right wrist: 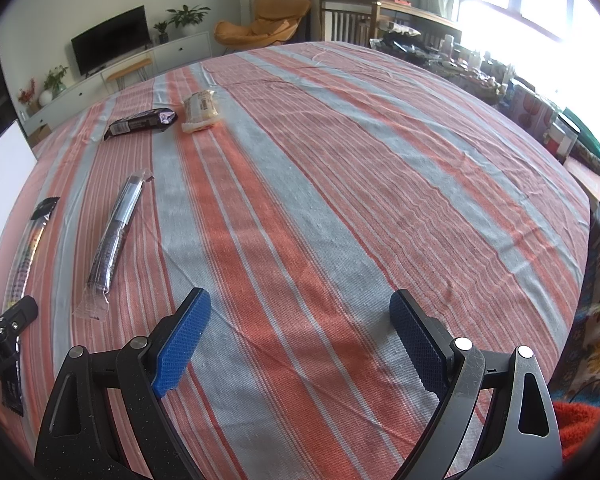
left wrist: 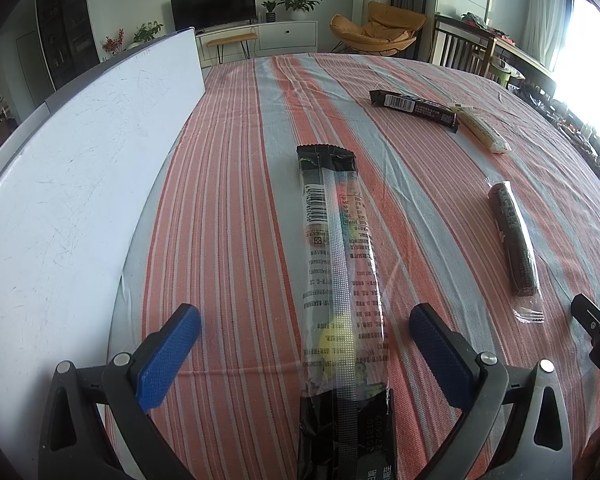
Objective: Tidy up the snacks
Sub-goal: 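Position the open left tool over the clear stick-snack pack, then grasp the stick-snack pack with the left tool while the right tool grasps the brown sausage, then carry the stick snack and sausage over the box and open both tools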
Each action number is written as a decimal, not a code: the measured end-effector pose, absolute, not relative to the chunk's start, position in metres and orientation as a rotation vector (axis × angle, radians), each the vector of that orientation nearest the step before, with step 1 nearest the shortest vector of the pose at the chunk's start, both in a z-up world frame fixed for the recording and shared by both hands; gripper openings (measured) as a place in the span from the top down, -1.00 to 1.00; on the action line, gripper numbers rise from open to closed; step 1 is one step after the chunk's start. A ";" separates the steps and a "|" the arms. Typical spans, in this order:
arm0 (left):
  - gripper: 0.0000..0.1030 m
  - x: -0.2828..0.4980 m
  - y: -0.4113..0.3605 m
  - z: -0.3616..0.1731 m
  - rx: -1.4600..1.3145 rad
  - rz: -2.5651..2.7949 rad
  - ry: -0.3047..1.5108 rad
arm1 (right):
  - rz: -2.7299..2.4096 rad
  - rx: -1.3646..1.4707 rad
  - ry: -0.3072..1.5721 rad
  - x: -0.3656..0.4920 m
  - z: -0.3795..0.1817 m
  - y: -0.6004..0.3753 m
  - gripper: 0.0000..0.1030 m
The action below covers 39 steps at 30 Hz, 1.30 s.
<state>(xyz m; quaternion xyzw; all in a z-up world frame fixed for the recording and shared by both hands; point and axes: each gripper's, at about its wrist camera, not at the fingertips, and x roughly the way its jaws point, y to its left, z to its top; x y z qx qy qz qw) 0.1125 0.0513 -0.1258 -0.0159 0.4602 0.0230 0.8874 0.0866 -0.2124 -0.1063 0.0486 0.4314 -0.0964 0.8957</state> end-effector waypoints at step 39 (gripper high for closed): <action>0.76 0.012 0.075 0.027 -0.199 -0.265 0.747 | 0.338 0.482 1.014 0.105 -0.052 -0.174 0.89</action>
